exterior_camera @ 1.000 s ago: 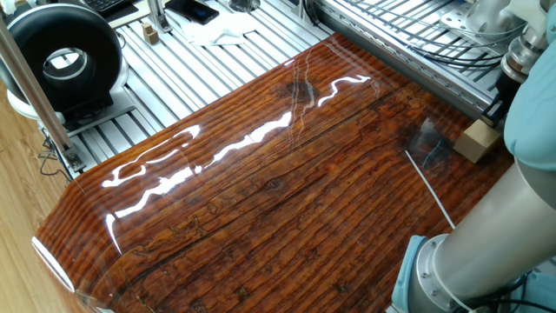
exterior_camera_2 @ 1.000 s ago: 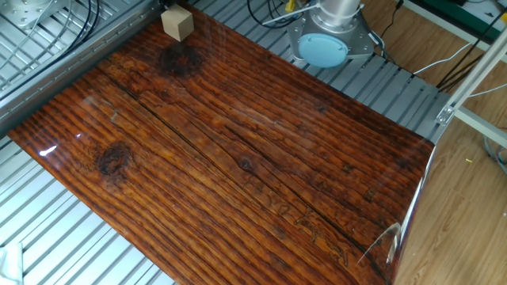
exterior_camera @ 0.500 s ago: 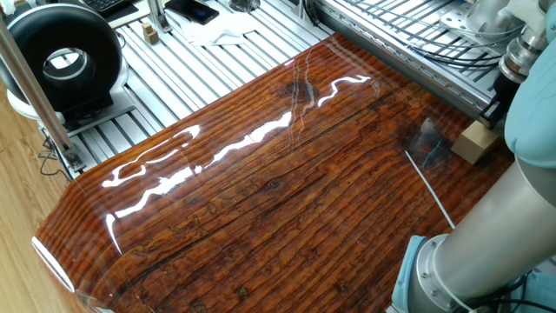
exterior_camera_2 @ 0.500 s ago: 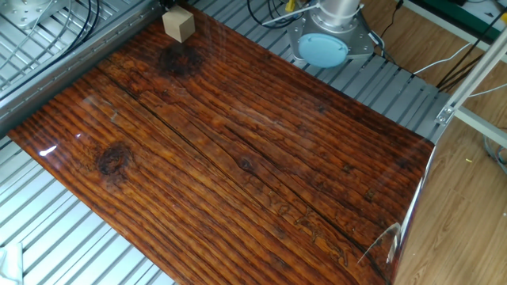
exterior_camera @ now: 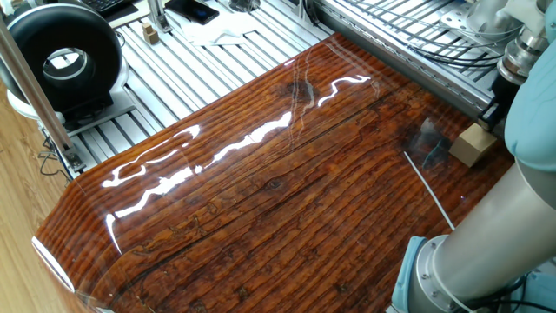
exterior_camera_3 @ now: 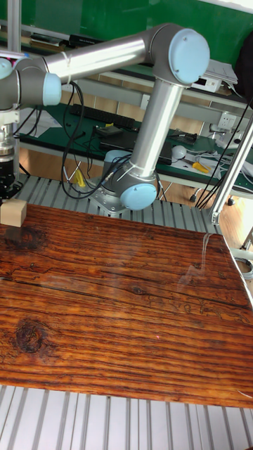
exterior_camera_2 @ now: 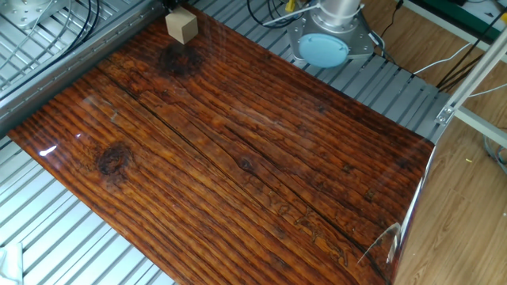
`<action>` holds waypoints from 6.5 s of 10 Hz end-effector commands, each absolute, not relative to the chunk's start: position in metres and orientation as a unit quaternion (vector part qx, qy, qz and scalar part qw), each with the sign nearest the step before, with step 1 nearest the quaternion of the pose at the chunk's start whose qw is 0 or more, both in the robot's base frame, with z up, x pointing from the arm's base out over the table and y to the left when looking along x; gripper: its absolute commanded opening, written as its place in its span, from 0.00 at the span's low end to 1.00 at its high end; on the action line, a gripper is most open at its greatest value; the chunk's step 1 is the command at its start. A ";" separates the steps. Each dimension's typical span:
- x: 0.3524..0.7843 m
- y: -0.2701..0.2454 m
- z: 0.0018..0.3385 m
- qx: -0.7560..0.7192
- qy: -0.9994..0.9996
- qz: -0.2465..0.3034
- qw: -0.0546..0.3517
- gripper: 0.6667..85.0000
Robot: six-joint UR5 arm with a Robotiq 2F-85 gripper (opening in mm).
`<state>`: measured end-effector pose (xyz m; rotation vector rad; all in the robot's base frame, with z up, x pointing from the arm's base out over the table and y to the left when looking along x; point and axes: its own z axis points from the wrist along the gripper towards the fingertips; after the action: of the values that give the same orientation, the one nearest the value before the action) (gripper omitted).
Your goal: Use the gripper to push the small block from left to right
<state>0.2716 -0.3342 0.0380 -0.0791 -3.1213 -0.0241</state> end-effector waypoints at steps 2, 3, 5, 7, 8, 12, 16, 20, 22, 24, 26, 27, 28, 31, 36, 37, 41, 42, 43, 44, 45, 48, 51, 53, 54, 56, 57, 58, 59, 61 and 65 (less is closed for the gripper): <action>0.275 -0.323 0.038 -0.035 -0.999 -0.016 0.009 0.00; 0.276 -0.320 0.039 -0.036 -0.999 -0.018 0.009 0.00; 0.277 -0.317 0.040 -0.039 -0.999 -0.018 0.011 0.00; 0.280 -0.310 0.042 -0.042 -0.999 -0.020 0.012 0.00; 0.280 -0.307 0.041 -0.042 -0.999 -0.019 0.012 0.00; 0.284 -0.299 0.039 -0.042 -0.999 -0.007 0.006 0.00; 0.286 -0.289 0.040 -0.033 -0.999 -0.006 0.005 0.00; 0.280 -0.278 0.038 -0.021 -1.000 -0.008 0.010 0.00; 0.281 -0.275 0.039 -0.021 -1.000 -0.010 0.010 0.00; 0.283 -0.269 0.041 -0.024 -1.000 -0.012 0.011 0.00; 0.283 -0.263 0.042 -0.028 -0.999 -0.015 0.011 0.00; 0.284 -0.261 0.043 -0.029 -0.999 -0.015 0.012 0.00; 0.284 -0.258 0.042 -0.030 -0.999 -0.015 0.012 0.00; 0.285 -0.250 0.043 -0.033 -0.999 -0.019 0.012 0.00; 0.294 -0.238 0.040 -0.037 -0.999 -0.029 0.010 0.00; 0.294 -0.236 0.041 -0.038 -0.999 -0.030 0.010 0.00; 0.287 -0.227 0.039 -0.031 -0.999 -0.025 0.018 0.00; 0.282 -0.228 0.039 -0.017 -0.999 -0.019 0.025 0.00; 0.273 -0.229 0.040 0.000 -0.999 -0.018 0.040 0.00; 0.267 -0.229 0.041 0.011 -0.998 -0.017 0.051 0.00; 0.268 -0.228 0.041 0.012 -0.999 -0.018 0.050 0.00; 0.275 -0.221 0.043 0.003 -0.999 -0.016 0.043 0.00; 0.282 -0.215 0.040 -0.001 -0.999 -0.023 0.039 0.00; 0.283 -0.210 0.040 -0.003 -0.999 -0.029 0.038 0.00; 0.283 -0.207 0.041 -0.005 -0.999 -0.030 0.039 0.00; 0.282 -0.201 0.043 -0.009 -0.999 -0.032 0.041 0.00; 0.282 -0.198 0.043 -0.009 -0.999 -0.032 0.041 0.00; 0.281 -0.195 0.042 -0.009 -0.999 -0.033 0.041 0.00; 0.281 -0.192 0.042 -0.009 -0.999 -0.033 0.041 0.00; 0.280 -0.186 0.041 -0.010 -0.998 -0.038 0.040 0.00; 0.284 -0.169 0.043 -0.021 -0.998 -0.046 0.035 0.00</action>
<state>0.2804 -0.1805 0.0407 -0.0383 -3.0566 -0.1190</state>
